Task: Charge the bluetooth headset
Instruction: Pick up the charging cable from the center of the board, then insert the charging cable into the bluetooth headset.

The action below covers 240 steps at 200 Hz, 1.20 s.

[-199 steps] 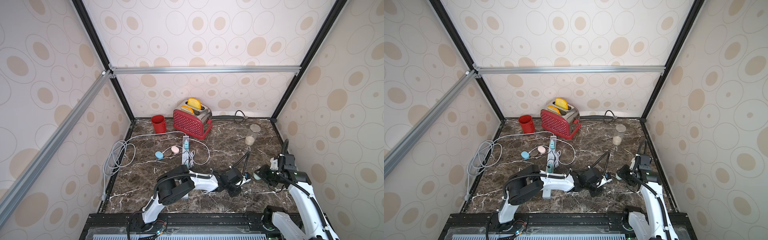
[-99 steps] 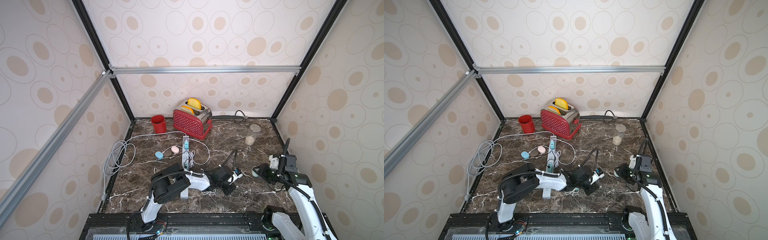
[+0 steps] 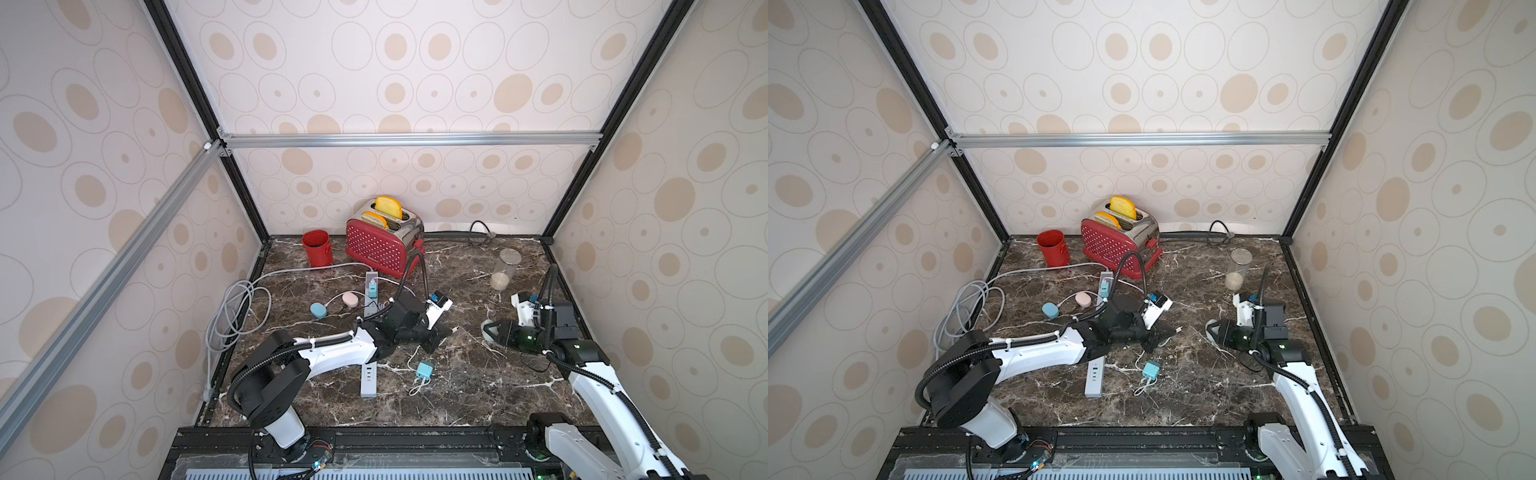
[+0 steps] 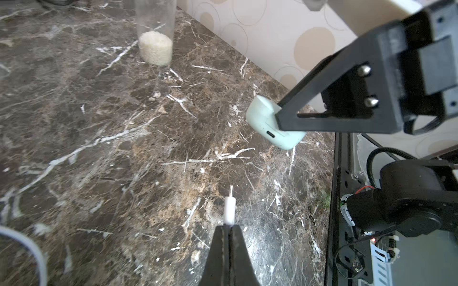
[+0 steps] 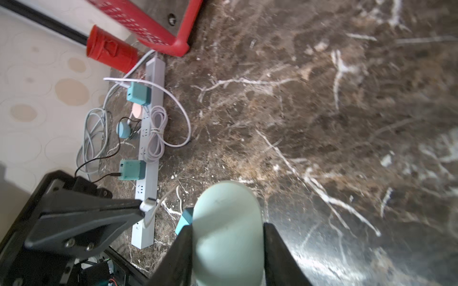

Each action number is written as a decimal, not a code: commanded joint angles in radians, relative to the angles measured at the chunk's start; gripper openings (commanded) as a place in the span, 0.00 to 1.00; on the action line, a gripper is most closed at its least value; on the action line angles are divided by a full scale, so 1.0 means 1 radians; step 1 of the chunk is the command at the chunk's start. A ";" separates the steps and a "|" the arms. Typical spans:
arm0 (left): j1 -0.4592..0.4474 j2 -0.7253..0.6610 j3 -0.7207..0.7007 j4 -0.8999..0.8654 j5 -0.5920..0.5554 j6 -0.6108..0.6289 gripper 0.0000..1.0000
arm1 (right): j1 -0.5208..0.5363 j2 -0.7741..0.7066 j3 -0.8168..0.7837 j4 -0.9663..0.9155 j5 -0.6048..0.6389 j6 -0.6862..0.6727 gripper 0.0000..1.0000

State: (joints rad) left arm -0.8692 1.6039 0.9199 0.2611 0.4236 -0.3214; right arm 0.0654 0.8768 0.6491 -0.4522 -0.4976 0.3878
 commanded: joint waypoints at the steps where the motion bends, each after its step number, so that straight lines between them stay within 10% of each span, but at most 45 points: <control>1: 0.034 -0.058 -0.026 -0.016 0.070 -0.028 0.00 | 0.026 -0.021 -0.033 0.200 -0.010 -0.059 0.16; 107: 0.116 -0.154 -0.023 -0.079 0.241 -0.263 0.00 | 0.207 0.161 -0.038 0.570 -0.120 -0.264 0.17; 240: 0.137 -0.167 -0.068 0.002 0.220 -0.369 0.00 | 0.257 0.168 -0.025 0.556 -0.183 -0.326 0.18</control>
State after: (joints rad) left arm -0.7418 1.4620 0.8585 0.2211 0.6537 -0.6624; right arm 0.3145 1.0767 0.6132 0.0753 -0.6498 0.0807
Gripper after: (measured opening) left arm 0.046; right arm 0.424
